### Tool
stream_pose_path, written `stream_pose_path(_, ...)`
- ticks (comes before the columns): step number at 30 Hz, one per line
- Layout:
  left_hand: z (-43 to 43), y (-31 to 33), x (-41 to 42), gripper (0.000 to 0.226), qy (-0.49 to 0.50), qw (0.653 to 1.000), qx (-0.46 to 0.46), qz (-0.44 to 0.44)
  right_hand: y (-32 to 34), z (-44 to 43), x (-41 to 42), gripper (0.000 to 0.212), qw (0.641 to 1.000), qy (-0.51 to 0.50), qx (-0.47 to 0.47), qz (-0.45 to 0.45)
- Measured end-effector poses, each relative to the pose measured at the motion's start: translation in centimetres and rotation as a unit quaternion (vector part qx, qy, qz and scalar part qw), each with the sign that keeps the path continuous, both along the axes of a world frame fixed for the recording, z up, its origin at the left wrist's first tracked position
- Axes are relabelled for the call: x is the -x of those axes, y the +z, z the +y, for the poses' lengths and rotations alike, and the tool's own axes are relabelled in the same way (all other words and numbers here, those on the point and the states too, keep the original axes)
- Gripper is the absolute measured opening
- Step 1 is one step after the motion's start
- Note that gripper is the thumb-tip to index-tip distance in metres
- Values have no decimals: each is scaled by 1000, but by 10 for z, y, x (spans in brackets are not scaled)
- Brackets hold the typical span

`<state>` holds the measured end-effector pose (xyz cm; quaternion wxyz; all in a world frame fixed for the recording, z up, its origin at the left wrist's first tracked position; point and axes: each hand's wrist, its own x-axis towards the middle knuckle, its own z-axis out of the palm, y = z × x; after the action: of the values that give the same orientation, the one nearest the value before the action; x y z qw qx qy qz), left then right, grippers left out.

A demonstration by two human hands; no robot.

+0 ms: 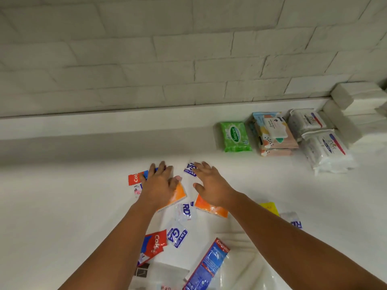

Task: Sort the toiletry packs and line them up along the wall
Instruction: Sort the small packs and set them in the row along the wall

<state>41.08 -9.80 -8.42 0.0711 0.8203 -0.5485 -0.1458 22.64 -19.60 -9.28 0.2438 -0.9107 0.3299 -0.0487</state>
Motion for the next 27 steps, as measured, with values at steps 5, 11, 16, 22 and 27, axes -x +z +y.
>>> stream_pose_path(5, 30, -1, 23, 56, -18, 1000, 0, -5, 1, 25, 20, 53, 1000, -13, -18, -8)
stream_pose_path(11, 44, 1, 53, 53, -35, 999, -1, 27, 13, 42, 39, 51, 999, -10, -30, -13)
stream_pose_path(16, 54, 8, 72, 48, -27, 997, 38, 57, 24, 50, 65, 48, 999, -12, -48, -19)
stream_pose_path(22, 81, 28, 110, 36, -17, 981, 141, 135, 46, 67, 124, 35, 993, -33, -68, -87)
stream_pose_path(27, 103, 43, 154, 26, -37, 977, 168, 127, 49, 84, 175, 31, 988, -41, -96, -113)
